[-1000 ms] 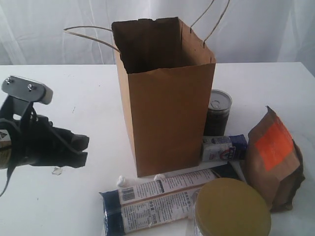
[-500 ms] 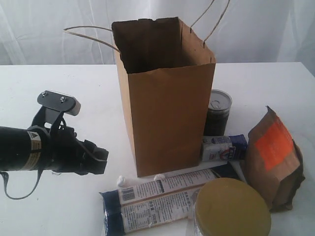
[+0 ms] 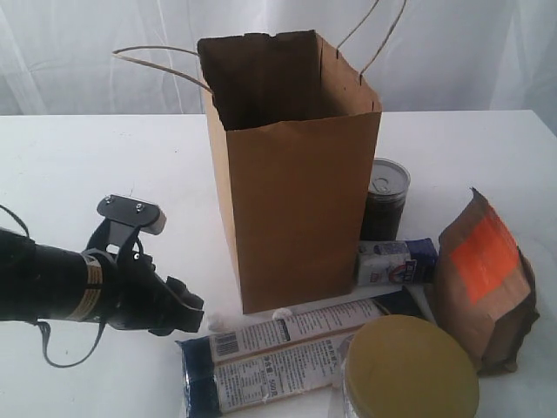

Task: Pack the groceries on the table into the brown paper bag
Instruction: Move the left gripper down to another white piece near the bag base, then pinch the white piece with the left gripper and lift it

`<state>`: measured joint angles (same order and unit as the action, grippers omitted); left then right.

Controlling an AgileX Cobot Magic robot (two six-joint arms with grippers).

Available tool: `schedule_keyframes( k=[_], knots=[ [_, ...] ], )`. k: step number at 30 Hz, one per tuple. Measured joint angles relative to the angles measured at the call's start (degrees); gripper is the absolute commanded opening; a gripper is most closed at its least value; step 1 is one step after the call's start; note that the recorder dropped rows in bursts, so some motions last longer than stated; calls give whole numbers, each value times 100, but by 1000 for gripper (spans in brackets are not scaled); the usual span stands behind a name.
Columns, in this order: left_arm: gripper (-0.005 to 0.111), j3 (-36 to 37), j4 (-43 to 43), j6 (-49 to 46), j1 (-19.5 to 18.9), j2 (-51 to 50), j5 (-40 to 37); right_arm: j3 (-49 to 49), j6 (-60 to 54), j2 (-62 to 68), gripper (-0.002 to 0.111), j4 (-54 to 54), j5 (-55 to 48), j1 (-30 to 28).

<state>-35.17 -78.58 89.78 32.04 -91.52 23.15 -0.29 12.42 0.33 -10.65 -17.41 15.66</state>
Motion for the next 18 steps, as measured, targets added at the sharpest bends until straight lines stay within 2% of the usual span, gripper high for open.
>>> schedule_keyframes(
  k=[10,18],
  knots=[
    [53,0,1082,-937,0,-292,320,0,0,0,0,0,0,0],
    [53,0,1386,-1146,0,-292,438,0,11,0,0,0,0,0]
  ],
)
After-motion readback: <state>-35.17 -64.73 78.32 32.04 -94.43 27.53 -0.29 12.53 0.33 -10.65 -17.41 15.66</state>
